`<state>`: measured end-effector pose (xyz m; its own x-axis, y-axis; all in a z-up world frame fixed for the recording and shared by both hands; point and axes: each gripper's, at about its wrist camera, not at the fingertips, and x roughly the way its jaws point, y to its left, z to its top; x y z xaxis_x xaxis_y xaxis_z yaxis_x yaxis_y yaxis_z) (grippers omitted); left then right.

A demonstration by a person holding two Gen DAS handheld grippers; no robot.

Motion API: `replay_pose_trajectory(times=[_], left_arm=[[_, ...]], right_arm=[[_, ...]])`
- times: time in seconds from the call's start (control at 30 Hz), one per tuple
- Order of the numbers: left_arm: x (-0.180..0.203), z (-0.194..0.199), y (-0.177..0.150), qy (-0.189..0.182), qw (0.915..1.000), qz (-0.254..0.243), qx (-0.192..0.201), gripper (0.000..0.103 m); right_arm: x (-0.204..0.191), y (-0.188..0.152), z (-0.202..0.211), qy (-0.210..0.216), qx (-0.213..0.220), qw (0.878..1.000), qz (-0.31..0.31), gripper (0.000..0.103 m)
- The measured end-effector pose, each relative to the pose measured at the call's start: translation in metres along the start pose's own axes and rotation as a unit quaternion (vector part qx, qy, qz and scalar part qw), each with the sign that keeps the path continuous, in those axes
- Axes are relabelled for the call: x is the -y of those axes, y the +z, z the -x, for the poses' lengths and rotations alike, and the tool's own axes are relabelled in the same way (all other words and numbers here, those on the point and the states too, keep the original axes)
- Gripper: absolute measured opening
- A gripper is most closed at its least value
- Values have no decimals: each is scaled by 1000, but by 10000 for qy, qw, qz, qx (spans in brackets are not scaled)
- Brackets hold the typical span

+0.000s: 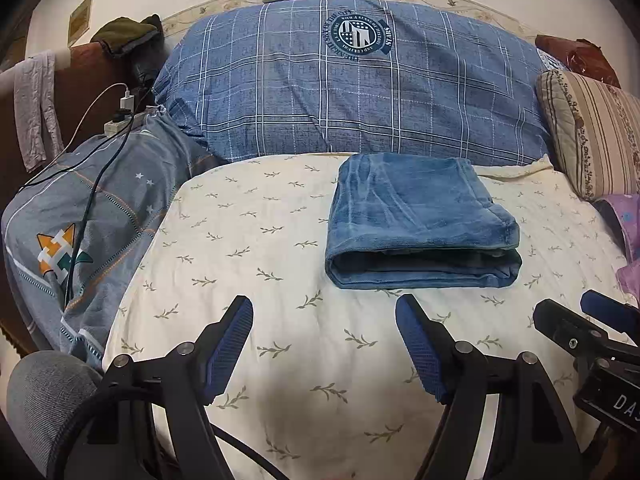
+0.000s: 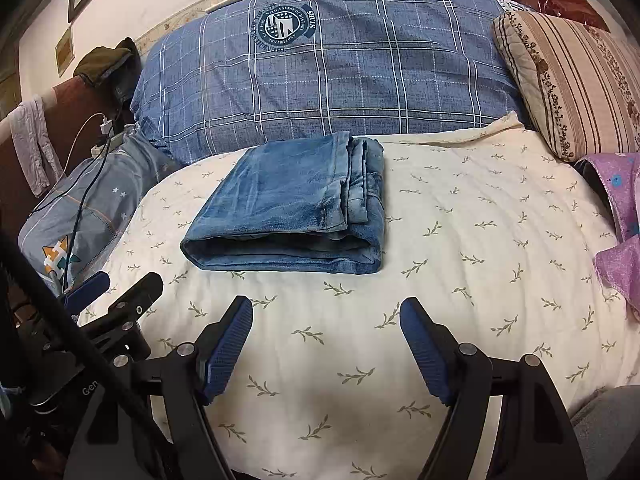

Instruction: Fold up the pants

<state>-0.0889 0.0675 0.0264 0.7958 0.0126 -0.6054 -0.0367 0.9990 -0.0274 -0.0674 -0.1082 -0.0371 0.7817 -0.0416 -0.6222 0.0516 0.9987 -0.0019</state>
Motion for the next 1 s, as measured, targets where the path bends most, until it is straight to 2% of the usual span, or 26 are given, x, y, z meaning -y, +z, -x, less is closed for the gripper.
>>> replay_pose_trajectory(times=[1.0], left_arm=[[6,2,-2,1,10000,27,-2,74]], right_arm=[[-1,0,1,-31,13,10000,4,77]])
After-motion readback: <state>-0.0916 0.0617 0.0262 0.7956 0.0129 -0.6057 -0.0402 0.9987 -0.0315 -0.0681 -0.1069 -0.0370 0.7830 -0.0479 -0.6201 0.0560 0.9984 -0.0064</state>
